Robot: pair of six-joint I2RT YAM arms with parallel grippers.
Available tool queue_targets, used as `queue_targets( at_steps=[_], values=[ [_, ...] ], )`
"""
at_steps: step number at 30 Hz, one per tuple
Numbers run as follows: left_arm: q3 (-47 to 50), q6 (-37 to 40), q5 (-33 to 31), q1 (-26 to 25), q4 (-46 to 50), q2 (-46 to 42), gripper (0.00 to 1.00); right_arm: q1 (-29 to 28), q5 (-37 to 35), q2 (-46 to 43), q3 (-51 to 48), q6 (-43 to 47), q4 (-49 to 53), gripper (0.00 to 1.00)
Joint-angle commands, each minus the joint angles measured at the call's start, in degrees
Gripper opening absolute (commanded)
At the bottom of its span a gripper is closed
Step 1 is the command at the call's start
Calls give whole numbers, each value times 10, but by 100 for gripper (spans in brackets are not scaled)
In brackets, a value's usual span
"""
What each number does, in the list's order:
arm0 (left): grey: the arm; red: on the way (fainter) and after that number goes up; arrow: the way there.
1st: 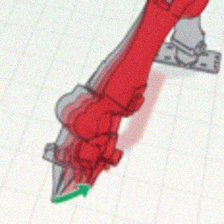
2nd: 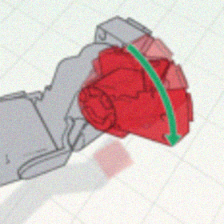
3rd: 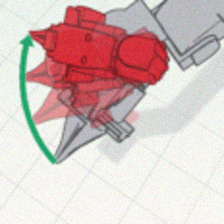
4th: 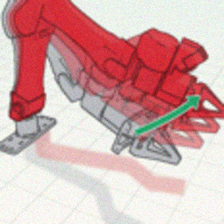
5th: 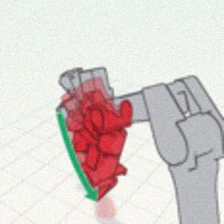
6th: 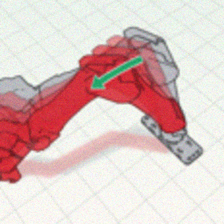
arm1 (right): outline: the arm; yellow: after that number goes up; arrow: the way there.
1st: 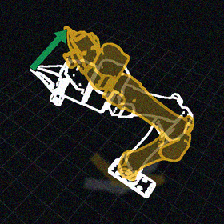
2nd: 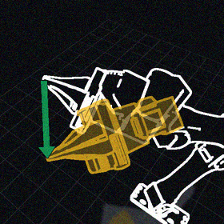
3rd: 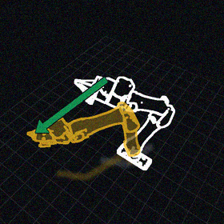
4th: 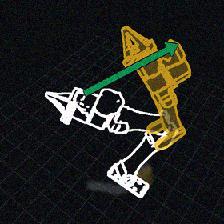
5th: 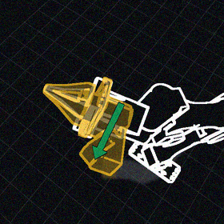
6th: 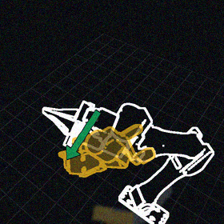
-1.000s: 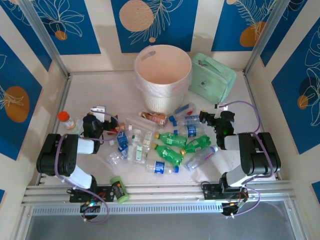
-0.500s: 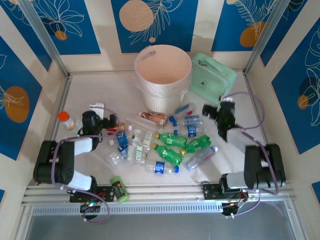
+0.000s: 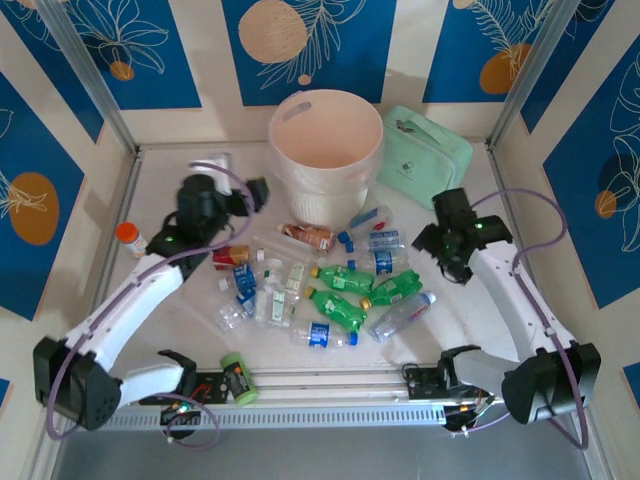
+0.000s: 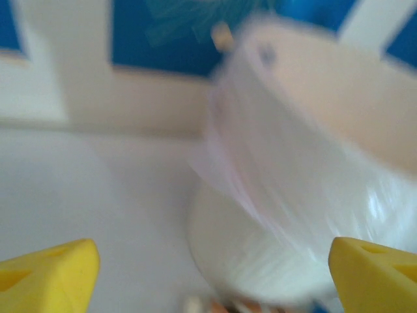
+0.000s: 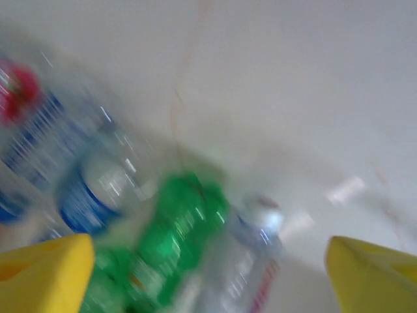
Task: Put the plastic bottles in the bin
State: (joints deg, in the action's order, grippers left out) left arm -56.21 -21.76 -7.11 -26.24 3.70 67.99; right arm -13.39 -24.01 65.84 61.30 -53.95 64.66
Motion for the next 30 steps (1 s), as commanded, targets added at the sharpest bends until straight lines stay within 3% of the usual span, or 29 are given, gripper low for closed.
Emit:
queue_targets(
  at_steps=[1, 8, 14, 21, 30],
  values=[
    [-26, -40, 22, -48, 97, 24, 86, -57, -1, -25, 10, -91, 176, 95],
    [-50, -54, 50, -85, 82, 35, 83, -65, 117, -41, -94, -123, 110, 81],
    [-54, -59, 72, -85, 84, 39, 81, -40, 163, -21, -134, -101, 50, 80],
    [-39, -82, 90, -85, 74, 43, 77, 29, 206, 2, -172, -53, -21, 80],
    [-42, -90, 92, -85, 77, 43, 76, 65, 217, 53, -190, -27, -72, 79]
  ],
)
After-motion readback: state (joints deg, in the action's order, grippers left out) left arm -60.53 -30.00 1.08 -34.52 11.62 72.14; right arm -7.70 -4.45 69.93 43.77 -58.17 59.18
